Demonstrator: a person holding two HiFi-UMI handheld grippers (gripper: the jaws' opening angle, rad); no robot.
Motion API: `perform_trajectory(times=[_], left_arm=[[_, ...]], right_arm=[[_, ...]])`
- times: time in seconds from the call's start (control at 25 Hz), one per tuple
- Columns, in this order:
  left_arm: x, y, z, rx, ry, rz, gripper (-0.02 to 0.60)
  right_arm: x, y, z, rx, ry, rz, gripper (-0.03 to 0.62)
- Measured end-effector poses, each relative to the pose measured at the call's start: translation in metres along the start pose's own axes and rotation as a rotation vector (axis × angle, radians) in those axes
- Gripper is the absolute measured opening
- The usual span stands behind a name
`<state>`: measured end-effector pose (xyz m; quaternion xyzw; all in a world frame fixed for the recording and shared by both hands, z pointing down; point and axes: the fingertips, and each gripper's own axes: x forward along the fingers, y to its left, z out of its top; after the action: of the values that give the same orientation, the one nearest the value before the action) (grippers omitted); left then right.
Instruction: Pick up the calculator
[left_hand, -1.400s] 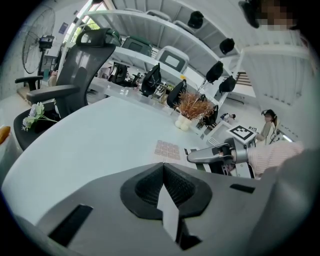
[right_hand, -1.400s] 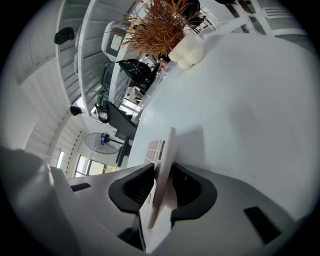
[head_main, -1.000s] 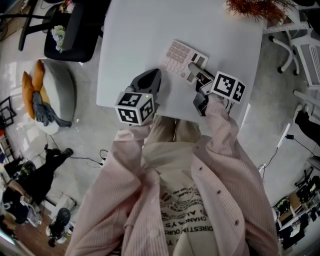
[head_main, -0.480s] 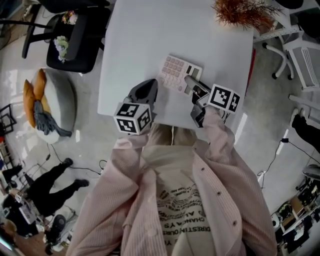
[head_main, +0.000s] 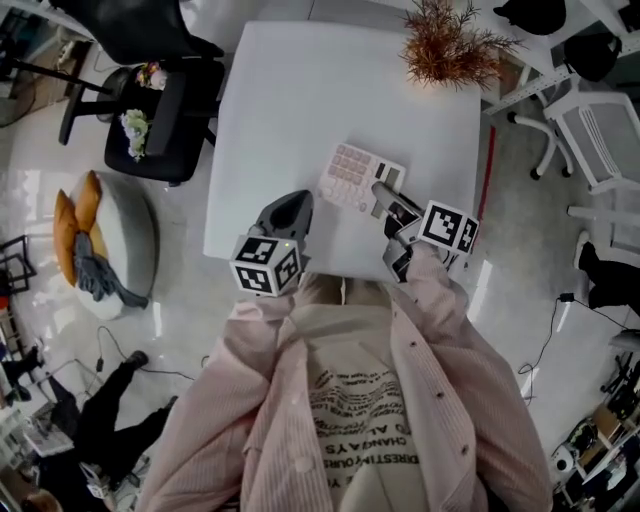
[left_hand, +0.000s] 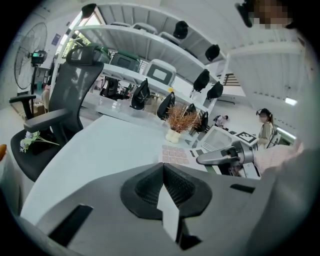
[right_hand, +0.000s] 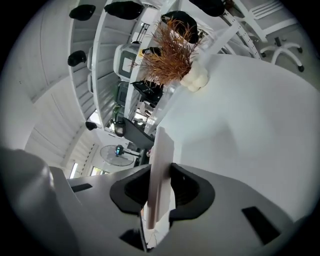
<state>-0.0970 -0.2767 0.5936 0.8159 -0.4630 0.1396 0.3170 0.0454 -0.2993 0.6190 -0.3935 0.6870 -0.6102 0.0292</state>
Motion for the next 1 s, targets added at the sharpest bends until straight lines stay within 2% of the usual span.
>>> perform_trajectory(times=[0.48,0.76,1.0], left_arm=[[-0.024,-0.037,0.046,0.071,-0.105,-0.035,0.002],[-0.034,-0.051,0.069,0.164,-0.148,-0.043,0.002],[-0.042,-0.060,0.089,0.191,-0.200,-0.049,0.002]], right_arm=[[-0.062,0.047,0.039,0.006,-0.128,0.087,0.087],[-0.086,0.070,0.053,0.017,-0.197,0.136,0.086],[-0.101,0.089,0.066,0.034,-0.243,0.179,0.086]])
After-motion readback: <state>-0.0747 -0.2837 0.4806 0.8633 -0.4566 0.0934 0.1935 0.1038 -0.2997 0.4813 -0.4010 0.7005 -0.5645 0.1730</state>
